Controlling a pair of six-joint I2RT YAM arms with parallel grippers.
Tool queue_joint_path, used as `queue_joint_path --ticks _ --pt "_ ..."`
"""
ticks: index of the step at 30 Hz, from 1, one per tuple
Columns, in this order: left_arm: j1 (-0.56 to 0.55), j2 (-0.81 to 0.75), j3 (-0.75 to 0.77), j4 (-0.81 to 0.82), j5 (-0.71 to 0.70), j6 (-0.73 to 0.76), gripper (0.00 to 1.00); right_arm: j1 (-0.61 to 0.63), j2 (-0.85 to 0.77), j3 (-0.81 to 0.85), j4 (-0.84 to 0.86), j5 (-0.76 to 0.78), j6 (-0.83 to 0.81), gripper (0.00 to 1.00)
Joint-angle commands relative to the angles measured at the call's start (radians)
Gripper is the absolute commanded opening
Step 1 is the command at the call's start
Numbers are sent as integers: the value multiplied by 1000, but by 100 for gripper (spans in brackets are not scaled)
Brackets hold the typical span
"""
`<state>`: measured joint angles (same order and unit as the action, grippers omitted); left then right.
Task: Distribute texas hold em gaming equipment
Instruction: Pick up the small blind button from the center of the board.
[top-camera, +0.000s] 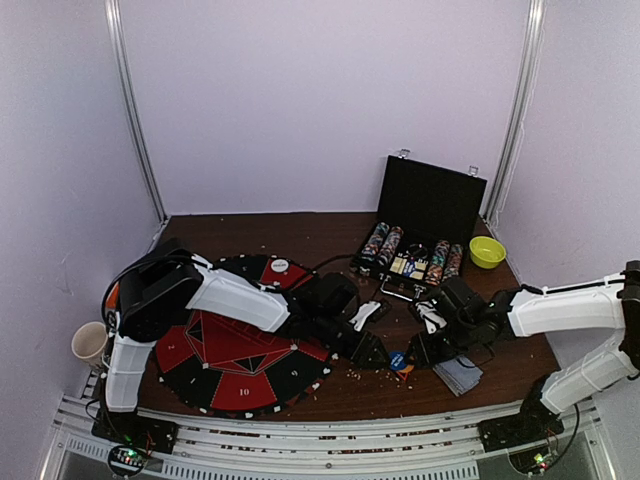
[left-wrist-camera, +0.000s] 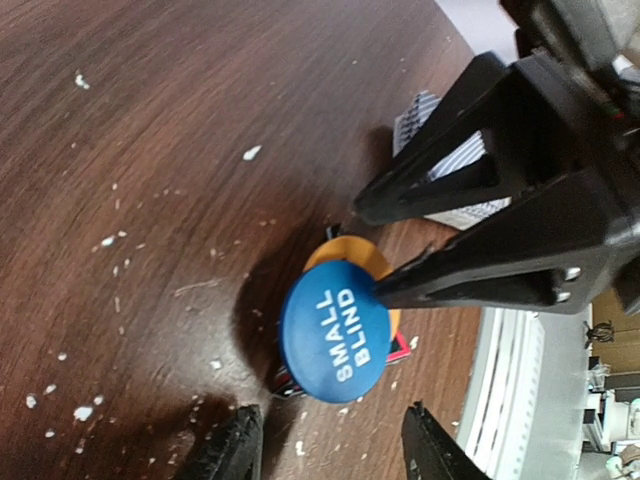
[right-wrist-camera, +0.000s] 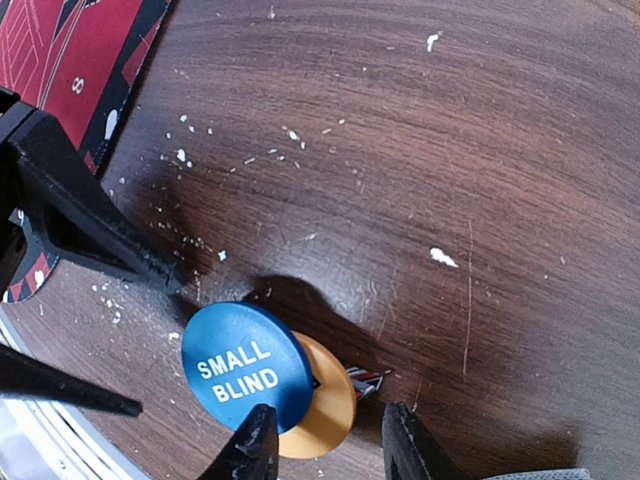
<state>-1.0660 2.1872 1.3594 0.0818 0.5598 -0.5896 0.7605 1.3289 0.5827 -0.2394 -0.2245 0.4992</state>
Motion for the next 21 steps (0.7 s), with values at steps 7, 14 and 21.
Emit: queue_joint_path --ticks 7,14,21 --pt "-2 37 -10 94 49 -34 46 34 46 -5 37 44 11 35" --pt "-2 52 -9 102 50 -34 46 68 69 14 30 83 11 35" --pt "-1 57 -4 110 55 -34 43 85 76 49 16 85 5 35"
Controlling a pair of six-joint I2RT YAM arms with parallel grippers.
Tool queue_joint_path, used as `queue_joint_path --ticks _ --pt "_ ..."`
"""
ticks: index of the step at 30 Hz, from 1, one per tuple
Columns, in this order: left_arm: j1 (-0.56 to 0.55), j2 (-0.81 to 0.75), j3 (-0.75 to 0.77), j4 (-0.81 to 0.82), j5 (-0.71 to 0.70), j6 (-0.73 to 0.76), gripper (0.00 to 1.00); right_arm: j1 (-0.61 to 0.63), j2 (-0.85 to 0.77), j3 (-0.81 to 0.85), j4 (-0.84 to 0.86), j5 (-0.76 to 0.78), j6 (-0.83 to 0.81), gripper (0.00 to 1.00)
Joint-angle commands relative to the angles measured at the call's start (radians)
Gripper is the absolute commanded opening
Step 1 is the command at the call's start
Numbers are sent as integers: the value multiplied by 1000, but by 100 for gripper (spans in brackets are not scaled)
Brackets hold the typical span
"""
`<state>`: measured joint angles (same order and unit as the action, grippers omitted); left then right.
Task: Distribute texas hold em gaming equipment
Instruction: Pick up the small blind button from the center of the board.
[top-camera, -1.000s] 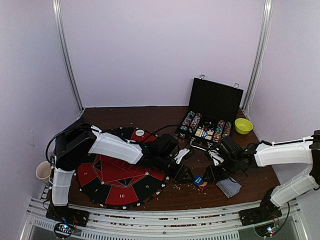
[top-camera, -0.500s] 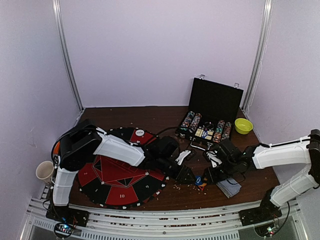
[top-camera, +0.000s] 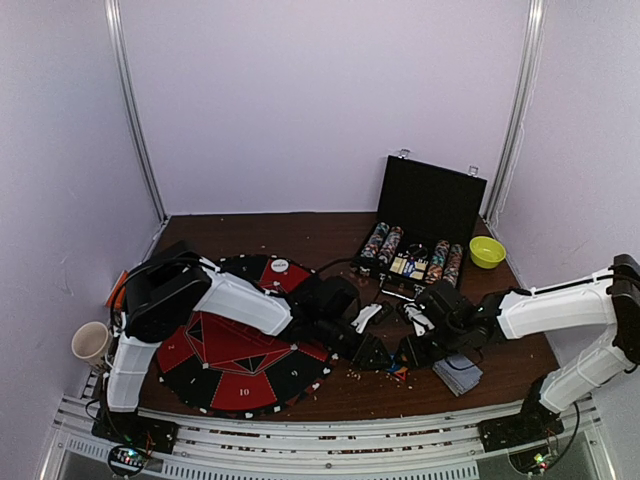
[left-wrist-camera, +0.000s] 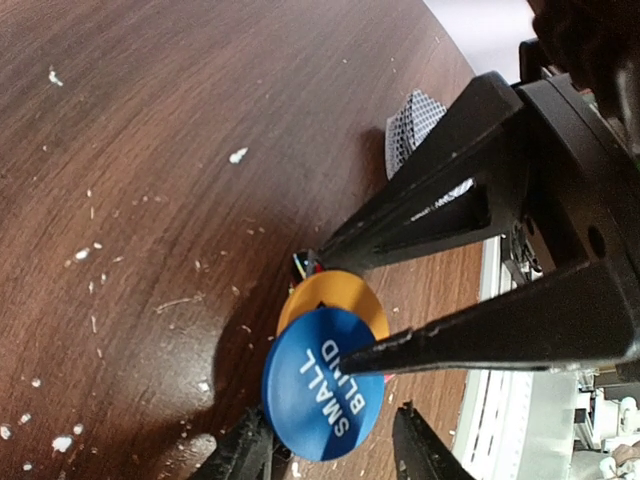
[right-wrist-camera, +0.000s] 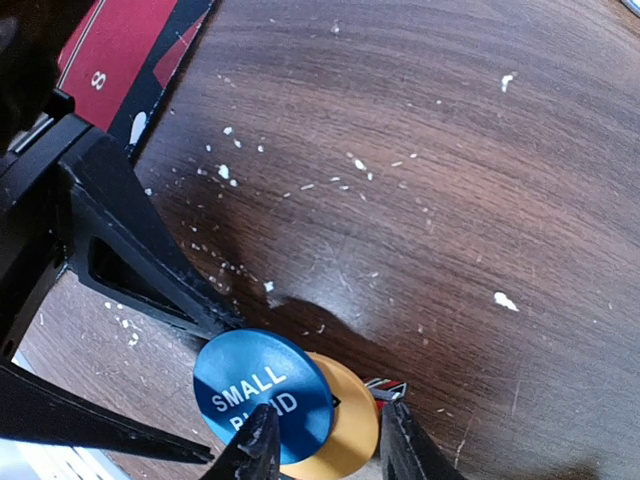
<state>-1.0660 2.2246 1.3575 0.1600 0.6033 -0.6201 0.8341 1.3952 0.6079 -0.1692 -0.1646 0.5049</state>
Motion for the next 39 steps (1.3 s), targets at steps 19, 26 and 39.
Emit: queue_joint_path --ticks 19,26,39 --pt "11 20 -17 36 22 -2 7 2 -120 -22 -63 -22 65 36" --pt "12 23 -29 56 19 -6 0 -20 -112 -66 47 -147 79 36" --pt "11 -58 -76 67 17 105 0 -136 -258 -94 24 -313 -62 38"
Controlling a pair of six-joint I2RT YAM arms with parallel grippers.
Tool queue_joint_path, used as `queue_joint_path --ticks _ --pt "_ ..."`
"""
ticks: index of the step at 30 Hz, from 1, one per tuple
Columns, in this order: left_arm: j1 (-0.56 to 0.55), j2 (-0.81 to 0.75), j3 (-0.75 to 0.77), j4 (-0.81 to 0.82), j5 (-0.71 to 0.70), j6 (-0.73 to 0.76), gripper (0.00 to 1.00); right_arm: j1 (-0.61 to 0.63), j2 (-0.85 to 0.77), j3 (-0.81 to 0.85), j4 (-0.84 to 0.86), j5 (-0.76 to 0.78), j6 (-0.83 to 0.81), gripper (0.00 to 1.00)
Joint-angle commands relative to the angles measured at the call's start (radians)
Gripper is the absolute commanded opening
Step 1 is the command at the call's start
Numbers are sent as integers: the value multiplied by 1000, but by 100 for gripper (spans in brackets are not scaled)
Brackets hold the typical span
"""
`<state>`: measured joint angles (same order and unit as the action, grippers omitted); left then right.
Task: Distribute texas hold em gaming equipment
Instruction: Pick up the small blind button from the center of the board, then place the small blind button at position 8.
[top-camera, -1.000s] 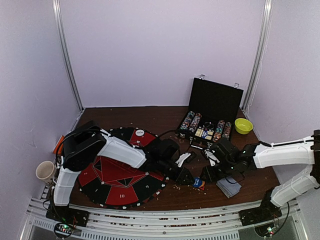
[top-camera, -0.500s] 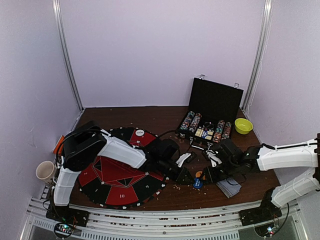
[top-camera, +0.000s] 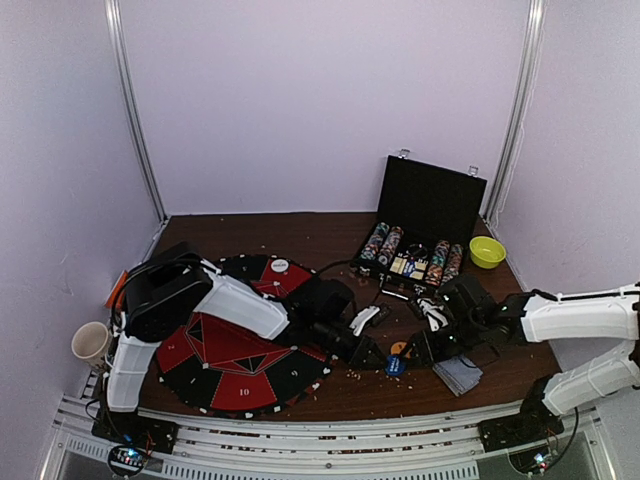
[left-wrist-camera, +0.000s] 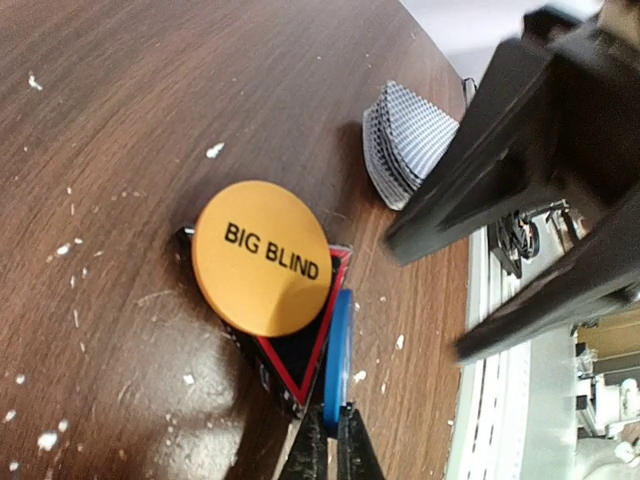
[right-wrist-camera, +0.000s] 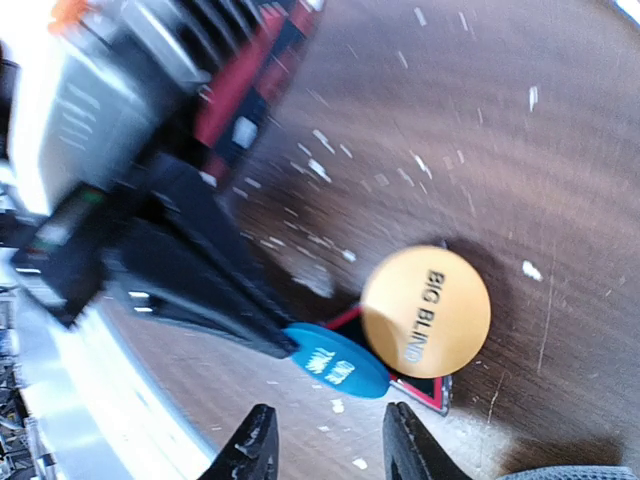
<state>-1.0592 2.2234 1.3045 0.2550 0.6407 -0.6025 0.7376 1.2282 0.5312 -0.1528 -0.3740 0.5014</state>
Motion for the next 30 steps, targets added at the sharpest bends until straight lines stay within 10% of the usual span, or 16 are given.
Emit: queue_joint_path --ticks 1,20,30 --pt "4 -73 -29 -31 -22 106 0 -53 -107 -18 11 -117 -63 38" --pt "113 -459 -395 -49 -138 13 0 -69 -99 164 -108 -122 -187 40" --pt "238 -334 -383 -6 -126 2 0 -57 -104 135 -93 -39 -147 40"
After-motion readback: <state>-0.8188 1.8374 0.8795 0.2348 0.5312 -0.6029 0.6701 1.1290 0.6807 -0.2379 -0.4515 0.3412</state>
